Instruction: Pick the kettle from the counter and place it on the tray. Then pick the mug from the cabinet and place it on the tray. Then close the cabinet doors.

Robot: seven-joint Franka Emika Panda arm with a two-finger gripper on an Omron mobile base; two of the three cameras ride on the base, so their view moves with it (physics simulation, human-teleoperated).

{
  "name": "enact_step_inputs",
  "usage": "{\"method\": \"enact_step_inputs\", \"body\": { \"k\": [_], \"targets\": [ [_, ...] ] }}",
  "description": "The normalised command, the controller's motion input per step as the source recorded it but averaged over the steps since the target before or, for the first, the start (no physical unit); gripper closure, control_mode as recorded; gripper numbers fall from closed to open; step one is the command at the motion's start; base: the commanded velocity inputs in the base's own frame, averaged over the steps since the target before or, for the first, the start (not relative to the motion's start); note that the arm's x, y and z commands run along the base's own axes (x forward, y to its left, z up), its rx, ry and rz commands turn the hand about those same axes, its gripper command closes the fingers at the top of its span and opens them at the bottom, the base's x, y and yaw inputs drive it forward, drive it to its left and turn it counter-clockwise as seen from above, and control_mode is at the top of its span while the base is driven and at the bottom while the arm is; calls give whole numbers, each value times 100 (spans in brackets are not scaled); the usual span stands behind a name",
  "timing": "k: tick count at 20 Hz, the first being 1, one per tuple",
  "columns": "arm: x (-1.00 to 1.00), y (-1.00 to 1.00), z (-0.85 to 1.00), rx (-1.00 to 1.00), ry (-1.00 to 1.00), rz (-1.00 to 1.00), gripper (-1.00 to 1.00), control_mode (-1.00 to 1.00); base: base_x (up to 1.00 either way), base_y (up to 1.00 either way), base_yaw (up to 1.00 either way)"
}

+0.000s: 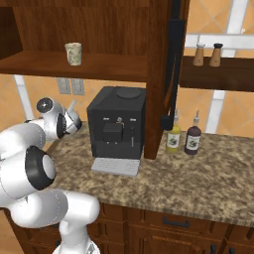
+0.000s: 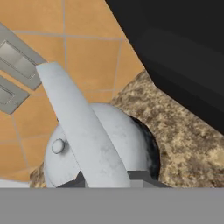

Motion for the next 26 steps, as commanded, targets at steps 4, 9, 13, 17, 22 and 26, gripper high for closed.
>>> {"method": "enact_step_inputs", "body": {
  "k": [4, 9, 13, 17, 22, 26],
  "targets": [
    [-35, 49, 13, 0, 0, 0, 100, -100, 0, 0, 0],
    [-27, 60, 1, 0, 0, 0, 100, -100, 0, 0, 0],
    [-1, 75, 0, 2, 0, 0, 100, -100, 0, 0, 0],
    [0, 71, -9, 2, 0, 0, 100, -100, 0, 0, 0],
    [1, 45, -17, 2, 1, 0, 100, -100, 0, 0, 0],
    [11, 18, -42, 0, 0, 0, 100, -100, 0, 0, 0]
  ]
}}
